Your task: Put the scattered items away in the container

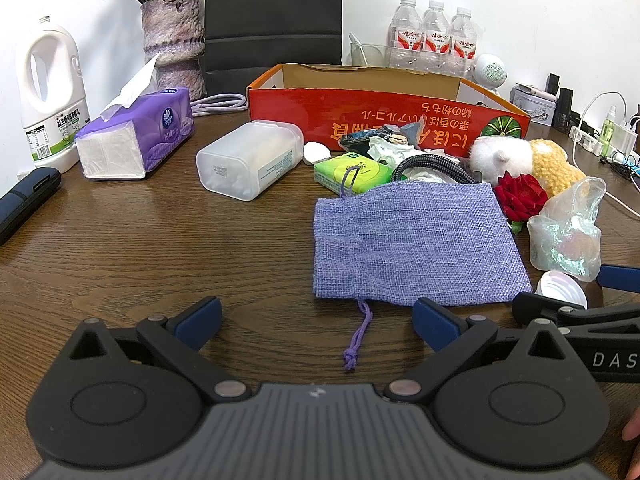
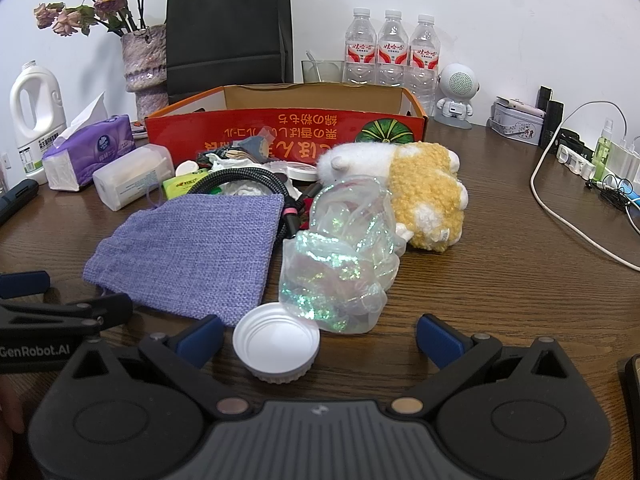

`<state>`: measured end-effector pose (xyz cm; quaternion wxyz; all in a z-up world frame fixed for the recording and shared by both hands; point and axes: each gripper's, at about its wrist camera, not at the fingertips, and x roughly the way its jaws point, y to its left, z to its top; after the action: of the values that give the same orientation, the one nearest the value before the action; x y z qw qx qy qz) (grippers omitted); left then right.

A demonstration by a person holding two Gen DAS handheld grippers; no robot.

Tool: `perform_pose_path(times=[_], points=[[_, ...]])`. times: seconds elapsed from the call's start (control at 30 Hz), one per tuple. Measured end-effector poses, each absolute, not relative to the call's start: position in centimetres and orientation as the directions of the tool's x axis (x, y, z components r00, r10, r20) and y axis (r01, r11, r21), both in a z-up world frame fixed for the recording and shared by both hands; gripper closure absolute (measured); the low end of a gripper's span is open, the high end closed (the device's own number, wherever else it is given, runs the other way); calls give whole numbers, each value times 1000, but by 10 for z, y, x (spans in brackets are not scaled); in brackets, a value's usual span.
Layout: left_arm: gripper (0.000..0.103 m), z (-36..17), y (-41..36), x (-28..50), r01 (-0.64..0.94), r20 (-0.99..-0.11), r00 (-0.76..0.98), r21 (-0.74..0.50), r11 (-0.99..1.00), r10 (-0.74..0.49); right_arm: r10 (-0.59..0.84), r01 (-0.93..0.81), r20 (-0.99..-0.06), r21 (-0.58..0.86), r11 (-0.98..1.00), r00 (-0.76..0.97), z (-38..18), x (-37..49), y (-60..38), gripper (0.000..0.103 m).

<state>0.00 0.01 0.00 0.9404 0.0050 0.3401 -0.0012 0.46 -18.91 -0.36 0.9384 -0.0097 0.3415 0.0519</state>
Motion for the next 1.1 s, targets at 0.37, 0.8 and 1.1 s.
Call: perform_pose_path(times=[0.37, 0.8, 1.1], points=[[0, 0, 0, 0, 7, -640, 769, 9, 1000, 0, 90, -104, -641, 17, 994, 762, -4, 5, -189, 0], [0, 18, 16, -3, 109, -625, 776, 0, 994, -85, 132, -159, -650, 17, 987, 749, 3, -1, -197, 2], [4, 40, 56, 97, 192, -551, 829, 118, 974, -96, 243, -221, -608, 111, 969, 756, 9, -24, -210, 52]])
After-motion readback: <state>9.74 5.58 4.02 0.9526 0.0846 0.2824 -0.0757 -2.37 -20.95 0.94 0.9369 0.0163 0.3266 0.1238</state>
